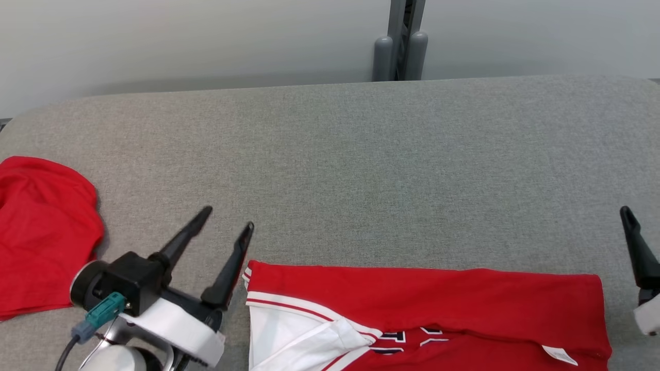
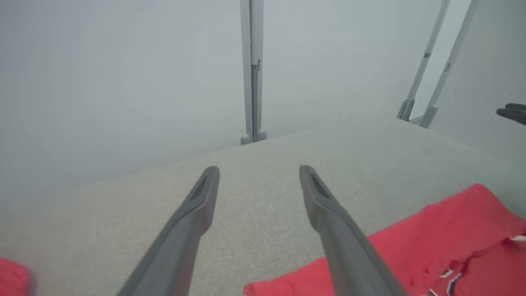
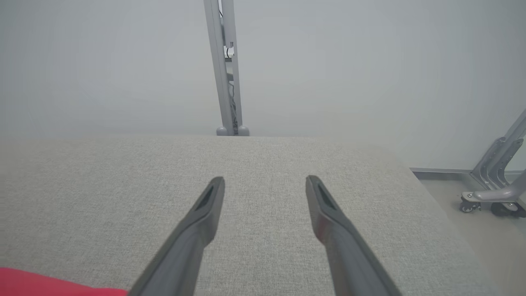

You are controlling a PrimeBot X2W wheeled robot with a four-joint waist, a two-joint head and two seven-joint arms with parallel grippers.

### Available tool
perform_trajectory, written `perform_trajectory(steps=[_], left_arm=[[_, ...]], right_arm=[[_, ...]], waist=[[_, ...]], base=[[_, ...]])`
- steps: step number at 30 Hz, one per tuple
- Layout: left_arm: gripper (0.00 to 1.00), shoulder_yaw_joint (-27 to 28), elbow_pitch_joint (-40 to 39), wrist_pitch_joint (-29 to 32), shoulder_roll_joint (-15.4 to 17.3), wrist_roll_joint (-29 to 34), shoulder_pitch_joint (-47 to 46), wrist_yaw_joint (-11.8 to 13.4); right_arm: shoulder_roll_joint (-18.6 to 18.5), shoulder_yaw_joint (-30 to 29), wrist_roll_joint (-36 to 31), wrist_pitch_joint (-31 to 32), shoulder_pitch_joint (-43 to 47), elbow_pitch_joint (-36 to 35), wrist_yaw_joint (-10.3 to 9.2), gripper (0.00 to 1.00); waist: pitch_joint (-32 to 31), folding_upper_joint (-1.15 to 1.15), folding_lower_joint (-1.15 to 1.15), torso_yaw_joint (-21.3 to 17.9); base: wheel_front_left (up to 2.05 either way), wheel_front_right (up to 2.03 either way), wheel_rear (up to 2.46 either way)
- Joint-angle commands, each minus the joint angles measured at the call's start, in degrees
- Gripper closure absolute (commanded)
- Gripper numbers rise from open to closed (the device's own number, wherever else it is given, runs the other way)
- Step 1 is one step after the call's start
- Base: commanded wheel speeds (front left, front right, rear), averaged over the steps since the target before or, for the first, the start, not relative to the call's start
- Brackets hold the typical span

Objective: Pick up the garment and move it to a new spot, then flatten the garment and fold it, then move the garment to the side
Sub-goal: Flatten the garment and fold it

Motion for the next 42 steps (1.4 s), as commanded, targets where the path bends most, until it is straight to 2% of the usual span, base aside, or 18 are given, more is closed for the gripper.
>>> perform_trajectory(steps=[1,6,11,15,20,24,29,42], left_arm=[[0.0,0.52,0.75,-1.52,-0.48,1.01,-1.0,0.65],[0.0,1.88,5.65,-10.79,-6.08,2.33,-1.08,2.21],[0.0,6.08,8.95,-13.06,-12.52,3.53,0.35,3.37],[0.0,13.58,8.86,-13.09,-19.51,5.12,3.38,1.63],[0.0,20.53,10.45,-13.13,-25.03,9.51,6.33,-2.67],[0.0,23.17,12.59,-13.13,-27.03,12.34,7.82,-6.21],[0.0,24.54,14.86,-13.06,-27.83,14.77,8.6,-8.88],[0.0,24.89,15.56,-13.03,-28.08,15.18,7.81,-10.1]], right_arm=[[0.65,-0.2,-0.65,-1.12,-0.53,0.17,0.01,0.0],[5.87,-2.18,-4.12,-8.27,-1.11,0.17,0.0,0.0],[10.01,-2.36,-6.97,-11.03,-0.41,-0.13,0.01,0.0],[12.12,-1.6,-8.83,-11.67,0.24,0.05,0.01,0.0],[14.03,-1.49,-10.36,-11.73,0.05,-2.19,0.01,0.0],[14.66,-1.93,-11.58,-11.72,1.23,-1.98,0.0,0.0],[16.12,-3.81,-11.13,-11.7,2.97,1.86,0.01,0.0],[18.09,-5.67,-8.14,-11.7,9.41,9.33,0.01,0.0]], waist=[[-0.01,0.0,0.0,-0.12],[0.01,0.0,0.0,-0.64],[0.13,0.0,0.0,-1.02],[0.28,0.0,0.0,-1.18],[0.42,0.0,0.0,-1.26],[0.36,0.0,0.0,-0.76],[0.09,0.0,0.0,-0.07],[1.32,0.0,0.0,0.74]], base=[[0.0,0.0,0.0],[0.0,0.0,0.0],[0.0,0.0,0.0],[0.0,0.0,0.0],[0.0,0.0,0.0],[0.0,0.0,0.0],[0.0,0.0,0.0],[0.0,0.0,0.0]])
